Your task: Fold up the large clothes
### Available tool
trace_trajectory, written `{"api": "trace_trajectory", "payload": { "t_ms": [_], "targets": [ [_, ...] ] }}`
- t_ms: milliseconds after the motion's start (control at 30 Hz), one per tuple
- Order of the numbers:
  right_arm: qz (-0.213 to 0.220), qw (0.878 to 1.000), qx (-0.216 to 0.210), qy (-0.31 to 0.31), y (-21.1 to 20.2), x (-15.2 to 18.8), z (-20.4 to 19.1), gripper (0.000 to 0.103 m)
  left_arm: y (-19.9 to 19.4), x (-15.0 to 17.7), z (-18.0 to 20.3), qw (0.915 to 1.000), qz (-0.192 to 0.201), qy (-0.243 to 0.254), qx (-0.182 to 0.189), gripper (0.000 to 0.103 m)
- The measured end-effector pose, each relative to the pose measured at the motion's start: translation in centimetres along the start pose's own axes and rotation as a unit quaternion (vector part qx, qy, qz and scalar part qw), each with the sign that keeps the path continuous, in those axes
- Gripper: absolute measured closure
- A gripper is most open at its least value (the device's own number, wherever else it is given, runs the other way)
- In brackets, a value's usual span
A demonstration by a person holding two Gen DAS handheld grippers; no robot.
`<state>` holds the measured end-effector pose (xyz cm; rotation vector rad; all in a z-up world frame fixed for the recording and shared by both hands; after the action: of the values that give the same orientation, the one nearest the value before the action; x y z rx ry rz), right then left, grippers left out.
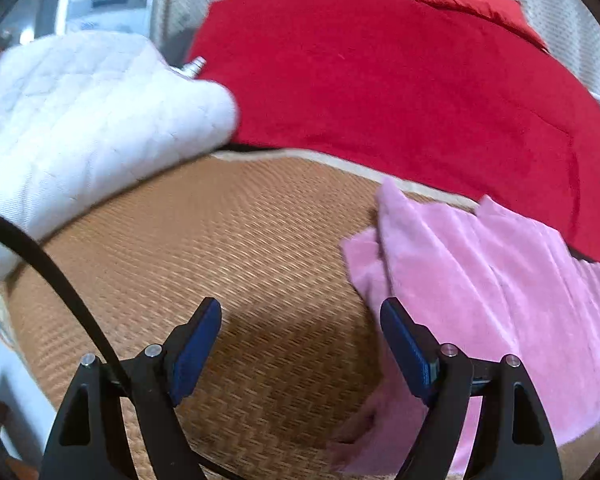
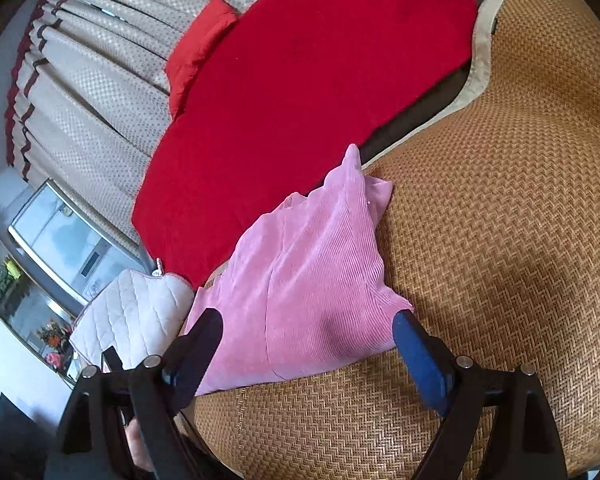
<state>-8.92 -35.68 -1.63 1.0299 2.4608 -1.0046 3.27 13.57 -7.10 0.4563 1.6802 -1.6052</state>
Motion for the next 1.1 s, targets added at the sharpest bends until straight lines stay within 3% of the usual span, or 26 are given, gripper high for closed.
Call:
{"api": "trace_trajectory", "payload": {
  "t_ms": [267,533,1100],
  "targets": [
    [-0.019,1.000,-0.022,0.001,1.0,2.0,-0.8,0.014,0.3,-0.1,0.0,0.9982,0.022,0.008,-0.055,0.021],
    [-0.017,0.998,-0.057,0.016,-0.1,3.6,-1.4,0.012,-0.4,-0.1,0.5,0.9977,0.033,0.013,-0.058,0.021],
    [-0.031,0.998,-0.061,0.015,0.5,4.1,-1.5,0.012,-0.8,-0.4,-0.6,0.9981,0.037,-0.017,-0.046,0.021]
  ]
}}
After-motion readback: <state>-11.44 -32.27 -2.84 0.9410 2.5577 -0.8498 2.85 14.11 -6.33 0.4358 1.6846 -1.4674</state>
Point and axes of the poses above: each gripper's, at about its wrist camera, not at the fingertips, and y roughly the way its jaws point, z to its right, x to its underside, the point moved 4 cm from there along y, roughly the way its jaws point, and after that the axes turned 6 degrees about -z, right-handed, at the moved point
